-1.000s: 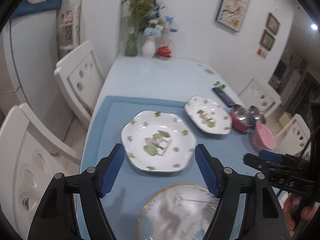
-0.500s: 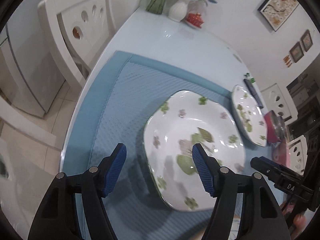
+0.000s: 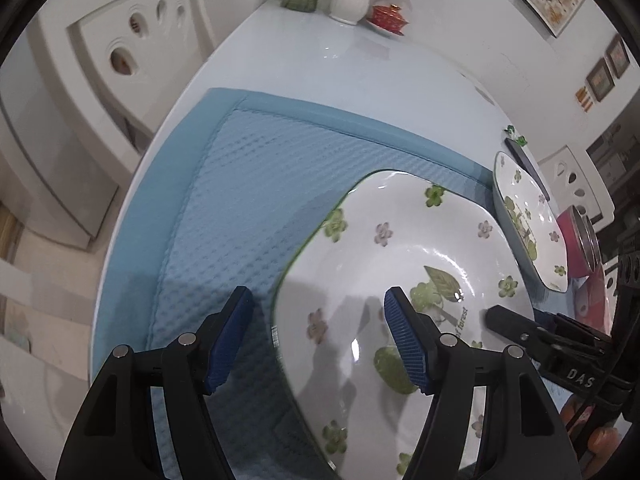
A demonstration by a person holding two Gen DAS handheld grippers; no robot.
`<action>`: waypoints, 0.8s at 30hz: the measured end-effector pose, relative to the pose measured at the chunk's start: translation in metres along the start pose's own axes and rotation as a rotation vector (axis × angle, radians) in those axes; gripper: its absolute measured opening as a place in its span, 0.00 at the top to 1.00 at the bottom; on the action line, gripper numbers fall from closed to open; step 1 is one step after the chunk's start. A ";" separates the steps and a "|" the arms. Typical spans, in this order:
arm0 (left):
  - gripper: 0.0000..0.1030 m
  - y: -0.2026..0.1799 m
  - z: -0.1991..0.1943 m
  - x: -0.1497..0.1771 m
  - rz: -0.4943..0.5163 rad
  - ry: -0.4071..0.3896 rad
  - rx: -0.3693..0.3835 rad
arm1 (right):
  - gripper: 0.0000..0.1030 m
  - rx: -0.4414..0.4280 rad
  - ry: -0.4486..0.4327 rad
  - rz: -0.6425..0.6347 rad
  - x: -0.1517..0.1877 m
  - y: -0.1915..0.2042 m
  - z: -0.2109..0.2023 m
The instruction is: Organize plates and bowls
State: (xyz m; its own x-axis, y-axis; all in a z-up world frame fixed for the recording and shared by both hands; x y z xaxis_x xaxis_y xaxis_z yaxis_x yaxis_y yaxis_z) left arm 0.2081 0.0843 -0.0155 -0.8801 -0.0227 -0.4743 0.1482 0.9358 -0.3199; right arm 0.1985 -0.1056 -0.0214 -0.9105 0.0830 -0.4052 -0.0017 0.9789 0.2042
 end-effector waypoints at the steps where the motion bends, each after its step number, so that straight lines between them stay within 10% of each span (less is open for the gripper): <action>1: 0.42 -0.003 0.001 0.000 0.014 0.000 0.001 | 0.59 0.003 -0.006 -0.008 0.000 0.002 0.001; 24: 0.63 0.001 -0.006 0.001 0.052 -0.036 -0.029 | 0.68 0.067 -0.113 -0.310 0.005 0.026 -0.012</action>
State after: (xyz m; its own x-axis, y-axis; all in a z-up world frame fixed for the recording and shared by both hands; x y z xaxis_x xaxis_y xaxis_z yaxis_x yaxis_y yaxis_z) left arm 0.2044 0.0867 -0.0117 -0.8544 0.0140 -0.5194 0.1799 0.9458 -0.2704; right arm 0.1888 -0.0820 -0.0077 -0.8192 -0.2040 -0.5359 -0.2406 0.9706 -0.0017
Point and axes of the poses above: each gripper's, at about its wrist camera, not at the fingertips, and z roughly the way its jaws point, y to its left, x to its underside, the point moved 4 cm from there along z, roughly the way its jaws point, and after that the axes turned 2 degrees about x, right-handed, at the moved point
